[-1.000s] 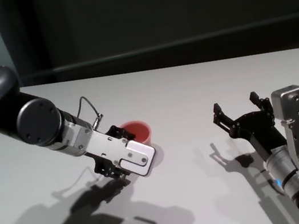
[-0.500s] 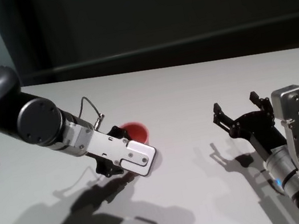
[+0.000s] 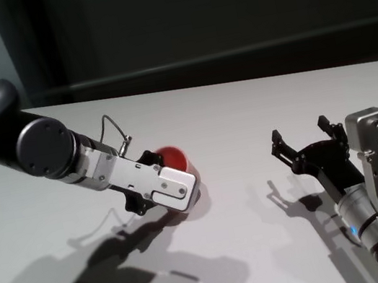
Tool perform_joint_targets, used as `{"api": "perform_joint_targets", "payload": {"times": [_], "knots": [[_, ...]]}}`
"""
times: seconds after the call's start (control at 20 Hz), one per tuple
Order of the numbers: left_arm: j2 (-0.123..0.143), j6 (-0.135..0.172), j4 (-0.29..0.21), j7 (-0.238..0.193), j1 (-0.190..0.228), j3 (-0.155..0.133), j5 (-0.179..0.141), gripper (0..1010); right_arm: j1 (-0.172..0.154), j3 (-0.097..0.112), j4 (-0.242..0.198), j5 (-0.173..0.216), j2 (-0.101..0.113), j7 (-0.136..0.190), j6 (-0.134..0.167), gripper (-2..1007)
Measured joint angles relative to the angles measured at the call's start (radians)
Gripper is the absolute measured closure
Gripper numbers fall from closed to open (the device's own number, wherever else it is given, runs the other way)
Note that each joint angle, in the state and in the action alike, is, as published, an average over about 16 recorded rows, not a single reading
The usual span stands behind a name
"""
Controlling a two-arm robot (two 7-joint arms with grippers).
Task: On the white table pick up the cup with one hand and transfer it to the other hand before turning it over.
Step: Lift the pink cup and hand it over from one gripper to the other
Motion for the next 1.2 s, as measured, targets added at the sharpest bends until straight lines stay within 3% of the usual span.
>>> {"api": "perform_joint_targets", "payload": {"times": [0.25,0.5,0.9,1.2], "knots": [[0.005,-0.005,0.007,0.049,0.017,-0.036,-0.062,958,0.000,0.000,0.000,0.000,0.000,0.000,0.000,3],[0.005,-0.015,0.023,0.116,0.049,-0.096,-0.152,963,0.000,0.000,0.000,0.000,0.000,0.000,0.000,3],[-0.017,-0.052,0.070,0.217,0.129,-0.225,-0.357,963,0.000,0.000,0.000,0.000,0.000,0.000,0.000,3],[-0.052,-0.089,0.122,0.245,0.187,-0.313,-0.532,963,0.000,0.000,0.000,0.000,0.000,0.000,0.000,3]]}}
